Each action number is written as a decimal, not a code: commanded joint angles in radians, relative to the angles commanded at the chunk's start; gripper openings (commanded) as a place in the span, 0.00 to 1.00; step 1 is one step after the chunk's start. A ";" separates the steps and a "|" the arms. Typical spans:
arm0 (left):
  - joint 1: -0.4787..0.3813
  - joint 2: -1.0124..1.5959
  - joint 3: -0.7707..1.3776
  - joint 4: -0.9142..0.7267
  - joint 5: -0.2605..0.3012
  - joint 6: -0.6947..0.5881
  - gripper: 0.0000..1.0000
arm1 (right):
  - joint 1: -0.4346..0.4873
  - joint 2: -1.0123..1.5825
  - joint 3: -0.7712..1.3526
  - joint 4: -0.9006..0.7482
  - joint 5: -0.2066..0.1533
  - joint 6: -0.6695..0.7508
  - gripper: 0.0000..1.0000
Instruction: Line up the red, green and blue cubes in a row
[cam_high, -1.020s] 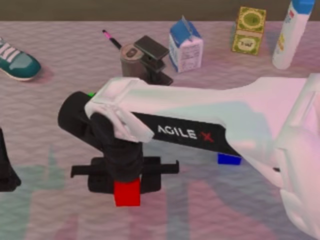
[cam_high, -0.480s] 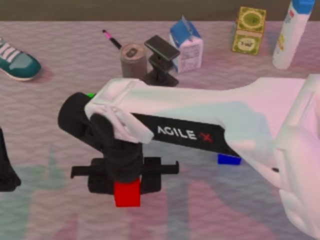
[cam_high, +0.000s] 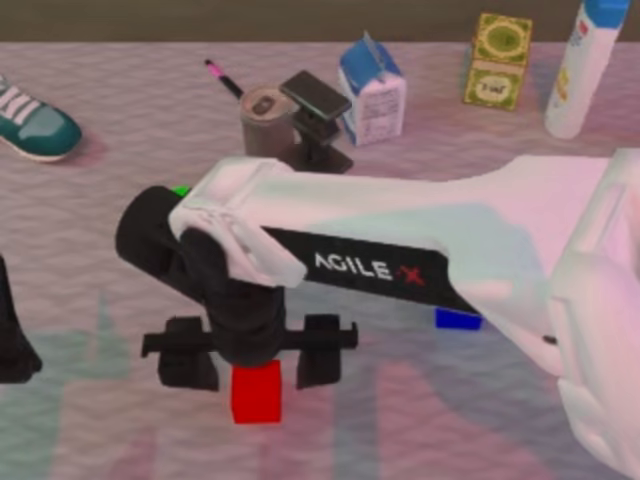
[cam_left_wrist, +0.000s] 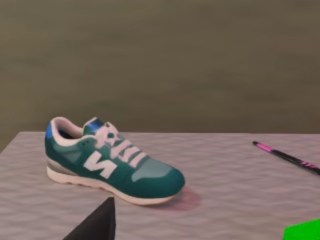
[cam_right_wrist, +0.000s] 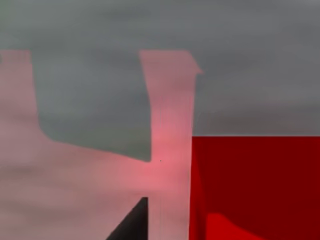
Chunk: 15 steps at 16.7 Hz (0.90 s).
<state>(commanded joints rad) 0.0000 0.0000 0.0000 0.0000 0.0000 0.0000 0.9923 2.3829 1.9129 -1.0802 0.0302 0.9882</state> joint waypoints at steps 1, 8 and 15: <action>0.000 0.000 0.000 0.000 0.000 0.000 1.00 | 0.000 0.000 0.000 0.000 0.000 0.000 1.00; 0.000 0.000 0.000 0.000 0.000 0.000 1.00 | -0.002 0.000 0.000 0.000 0.000 0.000 1.00; 0.000 0.000 0.000 0.000 0.000 0.000 1.00 | 0.008 -0.030 0.155 -0.192 -0.001 0.003 1.00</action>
<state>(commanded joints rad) 0.0000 0.0000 0.0000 0.0000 0.0000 0.0000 1.0007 2.3531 2.0675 -1.2724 0.0290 0.9913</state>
